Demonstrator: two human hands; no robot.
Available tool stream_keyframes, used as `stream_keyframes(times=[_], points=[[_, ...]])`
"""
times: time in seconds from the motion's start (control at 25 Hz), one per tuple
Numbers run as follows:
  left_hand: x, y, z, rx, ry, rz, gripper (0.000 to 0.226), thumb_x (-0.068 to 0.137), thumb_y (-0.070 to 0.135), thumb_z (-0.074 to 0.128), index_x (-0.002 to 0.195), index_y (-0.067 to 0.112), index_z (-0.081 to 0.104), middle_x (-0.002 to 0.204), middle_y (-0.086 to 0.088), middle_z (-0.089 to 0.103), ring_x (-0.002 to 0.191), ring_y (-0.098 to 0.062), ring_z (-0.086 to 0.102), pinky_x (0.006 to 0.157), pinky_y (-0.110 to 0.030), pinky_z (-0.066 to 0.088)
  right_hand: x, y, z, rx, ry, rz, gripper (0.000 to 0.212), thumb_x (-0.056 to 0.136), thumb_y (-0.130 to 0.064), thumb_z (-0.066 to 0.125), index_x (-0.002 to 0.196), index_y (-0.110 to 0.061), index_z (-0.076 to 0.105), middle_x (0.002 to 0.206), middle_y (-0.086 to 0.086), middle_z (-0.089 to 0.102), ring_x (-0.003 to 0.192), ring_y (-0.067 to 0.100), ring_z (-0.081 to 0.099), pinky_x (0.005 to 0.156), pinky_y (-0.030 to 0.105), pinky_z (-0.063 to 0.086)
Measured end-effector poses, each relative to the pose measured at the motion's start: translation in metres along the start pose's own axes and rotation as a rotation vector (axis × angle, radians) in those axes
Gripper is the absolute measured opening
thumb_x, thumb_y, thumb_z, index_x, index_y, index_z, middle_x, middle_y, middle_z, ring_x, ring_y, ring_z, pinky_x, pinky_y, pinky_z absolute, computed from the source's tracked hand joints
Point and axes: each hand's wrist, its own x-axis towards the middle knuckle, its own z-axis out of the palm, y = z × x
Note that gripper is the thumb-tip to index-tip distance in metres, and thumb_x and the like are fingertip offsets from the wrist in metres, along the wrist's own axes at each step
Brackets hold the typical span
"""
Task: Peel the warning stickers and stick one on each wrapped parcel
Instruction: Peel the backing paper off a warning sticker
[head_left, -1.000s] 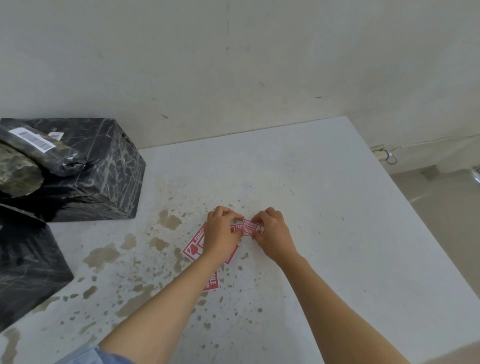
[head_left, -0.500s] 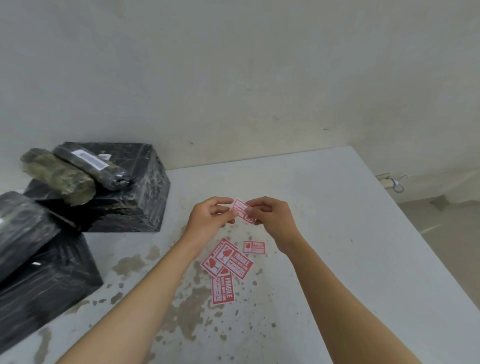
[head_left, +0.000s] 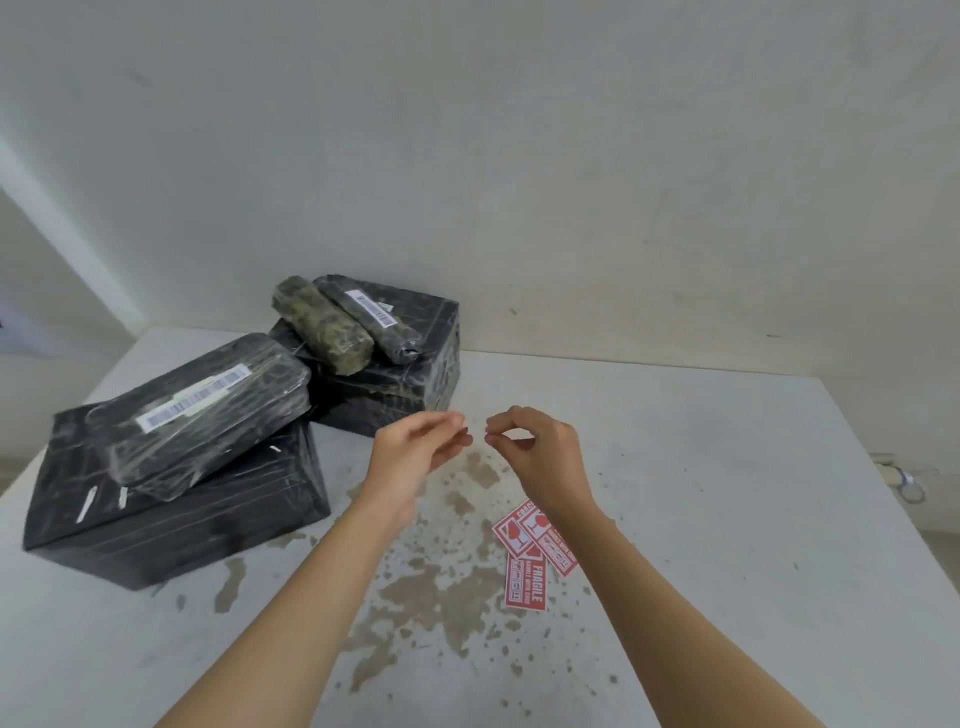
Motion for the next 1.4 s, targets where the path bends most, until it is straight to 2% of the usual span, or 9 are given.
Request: stream_keyframes(times=[0.16,0.44,0.6,0.72,0.88,1.04,1.12,1.24,1.4], points=[[-0.003,0.005,0.001,0.014,-0.058,0.038,0.02,0.086,-0.003,0.062,0.104,0.001,0.069,0.097,-0.014,0.072,0.086,-0.018,0.071,0.075,-0.016,0.054,-0.001,-0.001,-0.005,0.065,-0.068,-0.007,0.01,0.084,-0.019,0.07,0.093,-0.016,0.073,0.095,-0.008,0.069,0.09,0.002,0.063,0.078,0.011,0.051],[-0.005,0.013,0.0,0.247,-0.116,0.137,0.032,0.081,-0.007,0.066,0.107,0.011,0.069,0.093,-0.012,0.073,0.085,-0.017,0.072,0.078,-0.022,0.053,0.007,-0.002,-0.016,0.121,-0.176,0.0,0.011,0.085,-0.019,0.068,0.092,-0.027,0.072,0.092,-0.019,0.069,0.087,-0.001,0.063,0.073,0.011,0.049],[-0.001,0.012,-0.003,0.286,-0.141,0.175,0.049,0.078,0.0,0.072,0.12,0.021,0.057,0.086,-0.013,0.073,0.083,-0.02,0.072,0.078,-0.025,0.057,0.009,0.0,-0.012,0.174,-0.211,0.033,0.01,0.085,-0.018,0.068,0.091,-0.02,0.075,0.086,-0.011,0.073,0.083,0.004,0.066,0.073,0.018,0.053],[0.006,0.014,-0.01,0.301,-0.187,0.197,0.054,0.077,0.003,0.074,0.123,0.021,0.052,0.085,-0.013,0.072,0.08,-0.024,0.072,0.079,-0.027,0.057,0.012,0.0,-0.007,0.246,-0.208,0.072,0.01,0.084,-0.012,0.068,0.09,-0.015,0.075,0.085,-0.004,0.074,0.08,0.008,0.067,0.071,0.024,0.052],[0.017,0.015,-0.021,0.356,-0.259,0.218,0.049,0.08,0.003,0.071,0.125,0.014,0.052,0.084,-0.012,0.073,0.079,-0.028,0.071,0.08,-0.031,0.057,0.013,0.0,0.005,0.332,-0.203,0.11,0.011,0.084,-0.006,0.068,0.091,-0.01,0.074,0.086,0.005,0.075,0.083,0.021,0.068,0.068,0.028,0.052],[0.02,0.015,-0.025,0.461,-0.256,0.291,0.039,0.083,0.004,0.069,0.118,0.013,0.053,0.081,-0.007,0.074,0.074,-0.021,0.072,0.076,-0.024,0.056,0.012,-0.001,0.013,0.349,-0.171,0.157,0.011,0.083,-0.006,0.069,0.087,-0.013,0.075,0.083,0.005,0.074,0.078,0.021,0.066,0.066,0.027,0.051],[0.022,0.015,-0.026,0.381,-0.229,0.257,0.032,0.086,0.006,0.066,0.115,0.011,0.052,0.082,-0.007,0.075,0.076,-0.02,0.072,0.073,-0.024,0.057,0.014,-0.002,0.015,0.35,-0.157,0.156,0.01,0.083,-0.007,0.069,0.089,-0.011,0.076,0.085,0.006,0.075,0.079,0.018,0.066,0.065,0.025,0.05],[0.022,0.013,-0.026,0.123,-0.15,0.101,0.03,0.084,0.006,0.068,0.11,0.001,0.053,0.085,-0.012,0.075,0.08,-0.022,0.072,0.07,-0.021,0.056,0.017,-0.005,0.018,0.342,-0.142,0.133,0.011,0.084,-0.008,0.068,0.092,-0.009,0.075,0.089,0.005,0.075,0.082,0.015,0.067,0.065,0.025,0.051],[0.021,0.009,-0.025,0.009,-0.136,0.022,0.023,0.086,0.008,0.066,0.103,-0.006,0.061,0.089,-0.015,0.074,0.085,-0.023,0.072,0.077,-0.025,0.058,0.017,-0.005,0.026,0.298,-0.1,0.11,0.011,0.084,-0.007,0.068,0.09,-0.013,0.075,0.086,-0.001,0.074,0.082,0.009,0.068,0.065,0.024,0.051]])
